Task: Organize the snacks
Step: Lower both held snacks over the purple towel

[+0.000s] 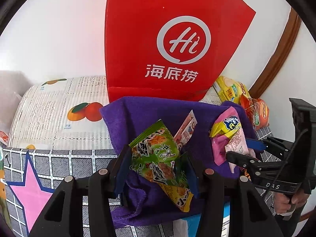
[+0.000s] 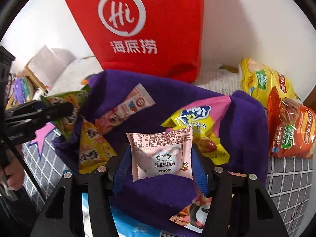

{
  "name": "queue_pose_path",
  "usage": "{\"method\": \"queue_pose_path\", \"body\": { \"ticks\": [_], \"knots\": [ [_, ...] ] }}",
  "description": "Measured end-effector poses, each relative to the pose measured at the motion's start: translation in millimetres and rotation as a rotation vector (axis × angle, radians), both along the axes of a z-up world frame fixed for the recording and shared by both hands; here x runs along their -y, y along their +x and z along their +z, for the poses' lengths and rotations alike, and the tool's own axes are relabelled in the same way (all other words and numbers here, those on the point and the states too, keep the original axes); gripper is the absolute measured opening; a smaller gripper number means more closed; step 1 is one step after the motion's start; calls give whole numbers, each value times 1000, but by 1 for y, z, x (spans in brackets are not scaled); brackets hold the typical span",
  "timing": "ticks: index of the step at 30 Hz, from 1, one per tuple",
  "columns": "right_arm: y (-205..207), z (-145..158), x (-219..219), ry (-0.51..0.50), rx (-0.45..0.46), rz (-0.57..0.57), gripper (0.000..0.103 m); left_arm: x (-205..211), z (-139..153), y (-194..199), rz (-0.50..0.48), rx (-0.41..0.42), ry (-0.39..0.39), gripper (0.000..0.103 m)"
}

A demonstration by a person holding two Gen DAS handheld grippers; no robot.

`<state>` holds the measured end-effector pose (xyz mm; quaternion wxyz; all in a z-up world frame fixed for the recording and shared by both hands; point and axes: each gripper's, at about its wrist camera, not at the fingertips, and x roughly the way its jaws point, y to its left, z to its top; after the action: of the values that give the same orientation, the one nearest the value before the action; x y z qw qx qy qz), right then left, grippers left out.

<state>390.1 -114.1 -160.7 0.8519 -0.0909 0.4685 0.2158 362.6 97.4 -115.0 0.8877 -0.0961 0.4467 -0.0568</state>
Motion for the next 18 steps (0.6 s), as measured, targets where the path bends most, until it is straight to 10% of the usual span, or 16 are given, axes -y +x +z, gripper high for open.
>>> {"method": "queue_pose_path", "body": {
  "ticks": [18],
  "knots": [
    [5, -5, 4, -69, -18, -36, 69, 27, 1, -5, -108, 14, -52, 49]
  ]
}}
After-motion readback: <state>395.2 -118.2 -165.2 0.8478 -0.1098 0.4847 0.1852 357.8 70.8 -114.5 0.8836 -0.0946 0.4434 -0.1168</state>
